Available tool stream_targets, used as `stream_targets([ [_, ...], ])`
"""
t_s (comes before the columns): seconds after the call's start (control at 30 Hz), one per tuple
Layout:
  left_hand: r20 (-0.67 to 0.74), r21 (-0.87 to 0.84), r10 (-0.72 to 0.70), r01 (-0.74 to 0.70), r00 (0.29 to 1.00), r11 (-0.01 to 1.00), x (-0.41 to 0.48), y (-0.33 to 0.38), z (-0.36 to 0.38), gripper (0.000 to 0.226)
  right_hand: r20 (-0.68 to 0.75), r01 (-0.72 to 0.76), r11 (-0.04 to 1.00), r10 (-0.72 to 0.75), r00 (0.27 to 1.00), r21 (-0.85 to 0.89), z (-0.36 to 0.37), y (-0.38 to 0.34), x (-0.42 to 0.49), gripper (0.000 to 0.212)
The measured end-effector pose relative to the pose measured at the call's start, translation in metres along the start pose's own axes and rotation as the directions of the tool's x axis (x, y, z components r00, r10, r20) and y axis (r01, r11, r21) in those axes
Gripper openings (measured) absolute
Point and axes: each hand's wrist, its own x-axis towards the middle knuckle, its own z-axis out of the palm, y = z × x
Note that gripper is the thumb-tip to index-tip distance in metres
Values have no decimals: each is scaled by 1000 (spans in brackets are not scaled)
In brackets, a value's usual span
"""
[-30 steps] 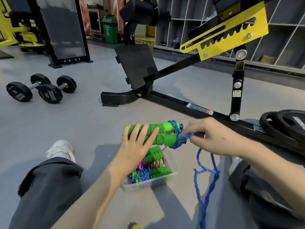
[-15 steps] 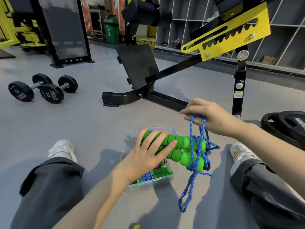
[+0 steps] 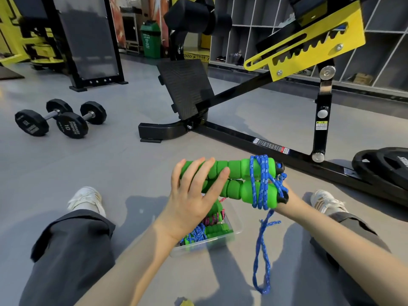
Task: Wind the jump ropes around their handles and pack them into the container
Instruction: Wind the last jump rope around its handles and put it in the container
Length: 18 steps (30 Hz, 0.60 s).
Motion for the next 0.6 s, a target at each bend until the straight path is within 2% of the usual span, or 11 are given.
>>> stream_targets([
  [0.03,10,4,-21,21,1000,1000,-1,1,0,76,18,-35,998,36,999,-48,4,6,1,18],
  [0.1,31,21,-53,52,998,998,-2,3,0,77,17,-109,987,112,994,-117,14,18,3,30],
  [0.2,51,64,-101,98,994,993,-2,-2,3,75,-43,-124,992,124,991,0,27,29,1,33],
  [0.27,62,85,-133,127,989,988,-2,-2,5,75,-77,-128,987,136,988,99,31,29,-2,25],
  [0.4,129,140,-260,242,957,960,-5,-7,8,80,-124,-156,980,171,977,126,38,35,-10,25],
  [0.47,168,174,-304,276,938,945,-5,-12,9,84,-122,-150,984,162,979,97,45,39,-18,26],
  [0.6,218,210,-278,234,936,949,-7,-13,10,84,-192,-92,996,89,977,-6,57,40,-29,22],
])
